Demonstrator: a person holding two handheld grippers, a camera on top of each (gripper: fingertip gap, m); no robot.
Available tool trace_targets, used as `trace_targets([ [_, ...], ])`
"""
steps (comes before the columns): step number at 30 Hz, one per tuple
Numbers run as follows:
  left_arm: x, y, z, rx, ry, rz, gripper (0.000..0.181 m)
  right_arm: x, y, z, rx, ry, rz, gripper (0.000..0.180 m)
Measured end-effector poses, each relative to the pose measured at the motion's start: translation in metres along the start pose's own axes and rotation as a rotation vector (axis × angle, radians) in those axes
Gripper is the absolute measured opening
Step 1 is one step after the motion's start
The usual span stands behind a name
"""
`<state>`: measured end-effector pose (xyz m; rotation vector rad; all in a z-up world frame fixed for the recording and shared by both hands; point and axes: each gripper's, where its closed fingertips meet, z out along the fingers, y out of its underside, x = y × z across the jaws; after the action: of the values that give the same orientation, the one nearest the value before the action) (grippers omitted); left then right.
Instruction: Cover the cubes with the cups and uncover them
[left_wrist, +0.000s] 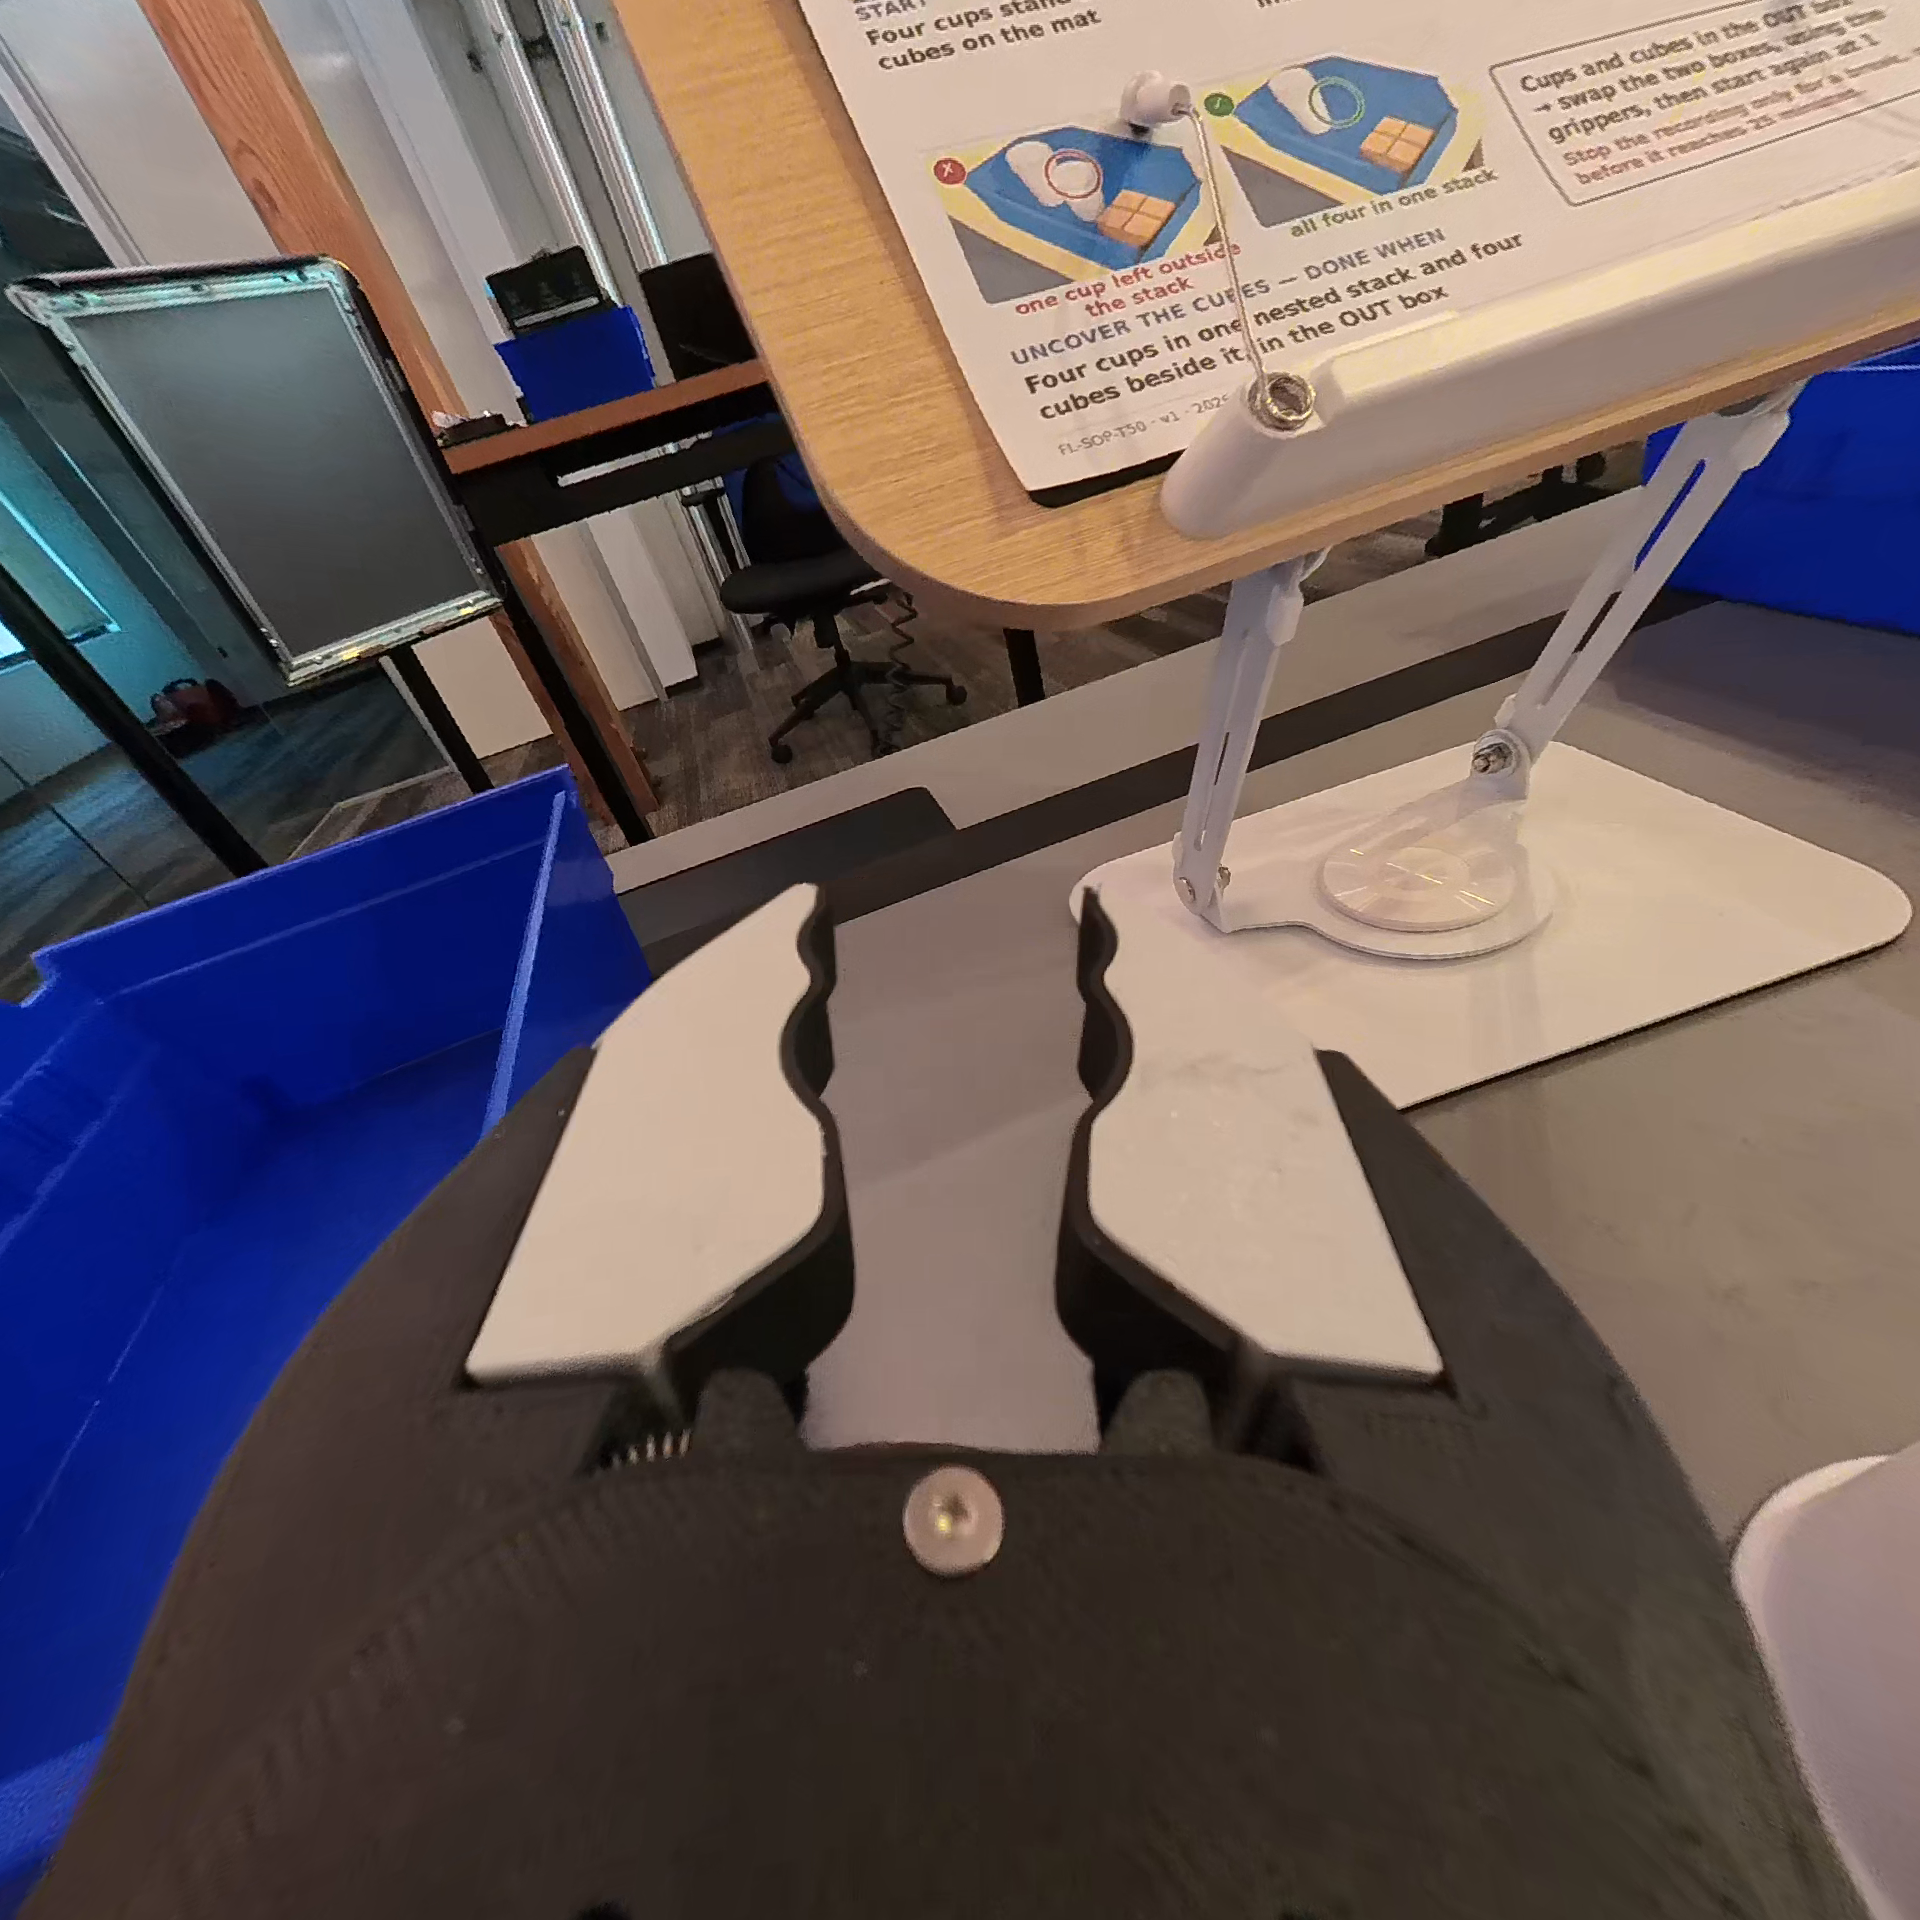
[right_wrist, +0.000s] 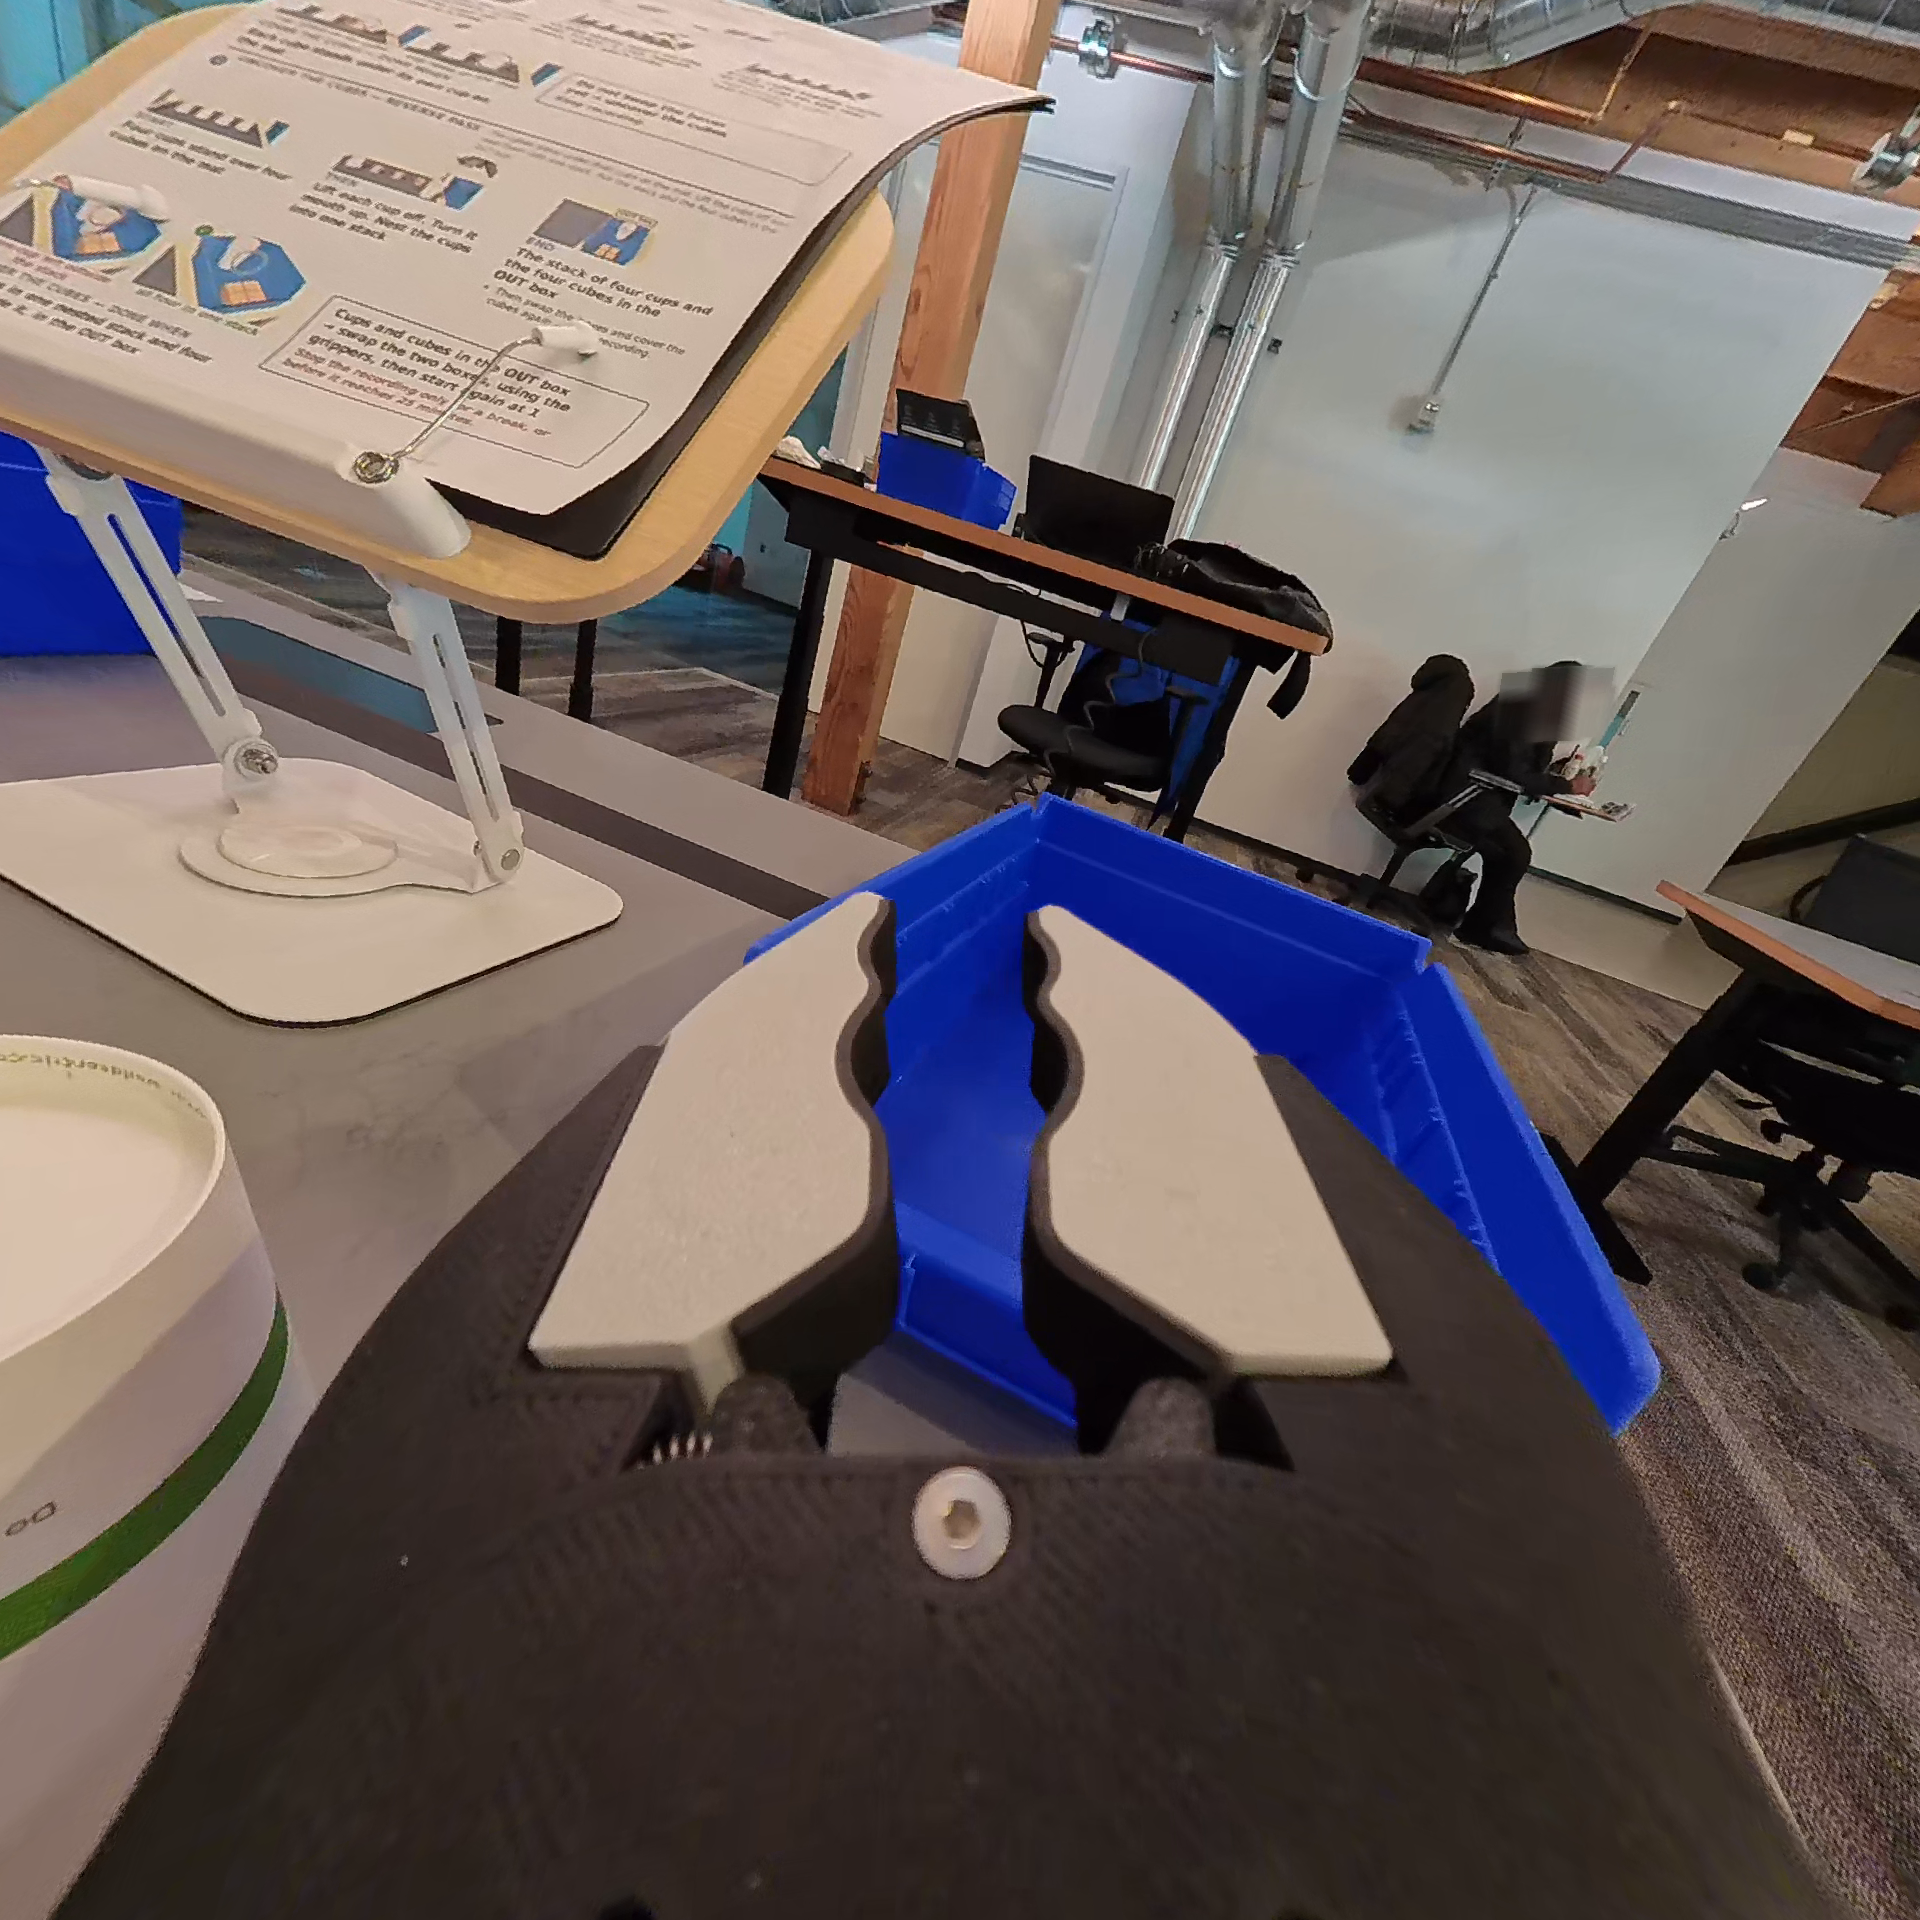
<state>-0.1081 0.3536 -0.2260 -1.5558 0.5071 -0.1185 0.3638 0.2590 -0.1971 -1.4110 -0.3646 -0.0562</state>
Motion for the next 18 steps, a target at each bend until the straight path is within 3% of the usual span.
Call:
trace_targets([
  [5, -0.0051, 0.0019, -0.0010, 0.000, -0.028, -0.045, 0.062, 0.0014, 0.0006, -0.0003, 0.005, 0.012, -0.007, 0.032],
  [18, -0.0033, -0.0052, 0.0003, 0.013, -0.043, 0.003, 0.068, 0.0102, -0.0003, -0.0041, 0.027, 0.009, 0.020, 0.053],
])
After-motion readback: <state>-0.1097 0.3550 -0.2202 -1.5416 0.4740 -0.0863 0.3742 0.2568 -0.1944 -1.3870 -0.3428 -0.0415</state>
